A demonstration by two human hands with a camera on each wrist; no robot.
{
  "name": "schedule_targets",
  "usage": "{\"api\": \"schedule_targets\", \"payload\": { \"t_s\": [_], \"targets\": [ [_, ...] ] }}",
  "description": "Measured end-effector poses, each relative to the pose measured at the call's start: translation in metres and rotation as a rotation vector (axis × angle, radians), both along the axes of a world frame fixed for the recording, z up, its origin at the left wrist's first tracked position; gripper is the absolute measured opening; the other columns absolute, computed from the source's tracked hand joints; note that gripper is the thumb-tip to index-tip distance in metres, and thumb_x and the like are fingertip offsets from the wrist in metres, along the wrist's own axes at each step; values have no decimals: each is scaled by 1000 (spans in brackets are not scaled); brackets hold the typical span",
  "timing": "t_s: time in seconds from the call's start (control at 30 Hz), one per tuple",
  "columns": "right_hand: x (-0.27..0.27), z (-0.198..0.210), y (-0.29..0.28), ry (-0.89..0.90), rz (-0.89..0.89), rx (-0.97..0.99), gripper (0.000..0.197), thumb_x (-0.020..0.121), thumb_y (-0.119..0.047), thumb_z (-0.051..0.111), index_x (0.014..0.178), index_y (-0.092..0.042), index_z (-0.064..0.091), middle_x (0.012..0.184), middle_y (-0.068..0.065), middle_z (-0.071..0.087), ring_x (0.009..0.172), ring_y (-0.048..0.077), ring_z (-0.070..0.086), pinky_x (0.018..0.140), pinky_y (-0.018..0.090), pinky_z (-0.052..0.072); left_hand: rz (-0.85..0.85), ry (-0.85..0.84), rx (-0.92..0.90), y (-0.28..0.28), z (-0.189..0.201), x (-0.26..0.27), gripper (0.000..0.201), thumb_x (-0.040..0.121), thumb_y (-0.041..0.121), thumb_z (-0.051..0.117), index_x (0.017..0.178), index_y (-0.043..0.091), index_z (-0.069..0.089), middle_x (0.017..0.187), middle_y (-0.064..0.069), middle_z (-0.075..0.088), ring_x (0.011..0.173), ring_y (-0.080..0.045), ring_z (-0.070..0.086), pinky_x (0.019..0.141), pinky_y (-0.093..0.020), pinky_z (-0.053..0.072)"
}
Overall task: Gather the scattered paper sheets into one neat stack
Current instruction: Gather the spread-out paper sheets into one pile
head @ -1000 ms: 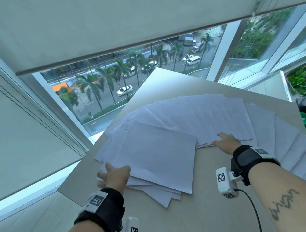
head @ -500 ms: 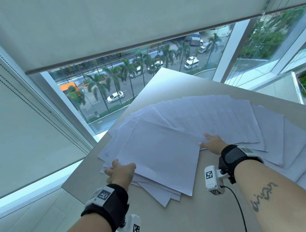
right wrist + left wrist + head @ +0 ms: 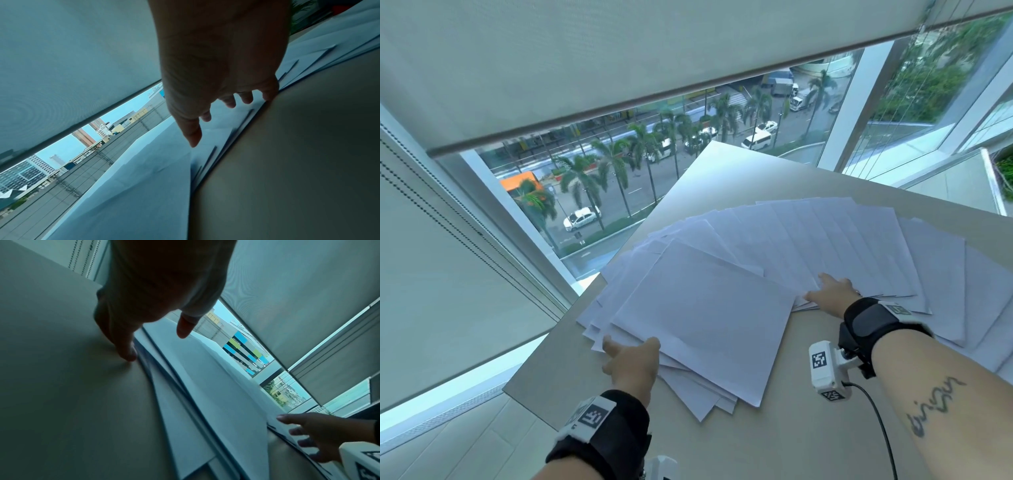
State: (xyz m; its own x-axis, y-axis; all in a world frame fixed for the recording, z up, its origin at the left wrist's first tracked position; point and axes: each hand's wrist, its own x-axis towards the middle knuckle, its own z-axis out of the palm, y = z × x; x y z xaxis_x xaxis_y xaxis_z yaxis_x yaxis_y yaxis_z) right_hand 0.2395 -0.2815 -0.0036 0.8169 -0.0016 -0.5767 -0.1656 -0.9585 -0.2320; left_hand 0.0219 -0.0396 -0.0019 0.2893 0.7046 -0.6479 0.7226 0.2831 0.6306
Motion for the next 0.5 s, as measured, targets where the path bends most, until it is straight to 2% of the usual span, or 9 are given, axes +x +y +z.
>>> {"api": "schedule_targets", "payload": {
  "t_s": [0.1,0.2,0.27,0.33,0.4,0.5],
  "targets": [
    [2,-3,-7,41,-2,-46,62,87,-35,53,141,-14,31,143,20,25,128,39,38,100,38,36,48,-99,-76,2,0,7,87,77,21,59,145,37,7,146,-18,22,107,-38,48,97,-51,46],
    [0,-5,-6,59,37,-30,63,81,-38,54,138,-18,35,147,17,20,132,39,33,105,38,31,32,-210,-110,6,2,12,92,68,26,61,145,36,10,145,-18,32,123,-40,44,104,-52,41],
    [0,-6,-3,73,79,3,74,79,-41,55,144,-19,28,154,12,13,140,35,22,112,40,22,-19,-250,-106,6,5,16,96,62,30,60,145,35,13,146,-18,33,129,-39,41,106,-52,39],
    [2,-5,-3,82,135,68,73,85,-37,56,147,-14,25,156,11,16,144,30,18,115,40,18,-62,-275,-109,6,8,21,97,59,30,59,146,32,15,149,-9,29,132,-33,37,108,-50,36],
    [7,-8,-9,68,149,133,73,83,-38,58,145,-13,30,153,11,27,141,28,26,114,42,23,-108,-275,-107,6,8,26,96,59,30,58,146,27,19,147,-7,30,132,-31,35,109,-50,35],
    [11,-9,-28,14,14,130,73,84,-30,57,148,-16,26,153,15,23,139,33,28,112,42,28,-199,-221,-97,8,5,33,95,57,33,57,146,16,27,147,-9,34,131,-30,37,109,-49,35]
  ]
}}
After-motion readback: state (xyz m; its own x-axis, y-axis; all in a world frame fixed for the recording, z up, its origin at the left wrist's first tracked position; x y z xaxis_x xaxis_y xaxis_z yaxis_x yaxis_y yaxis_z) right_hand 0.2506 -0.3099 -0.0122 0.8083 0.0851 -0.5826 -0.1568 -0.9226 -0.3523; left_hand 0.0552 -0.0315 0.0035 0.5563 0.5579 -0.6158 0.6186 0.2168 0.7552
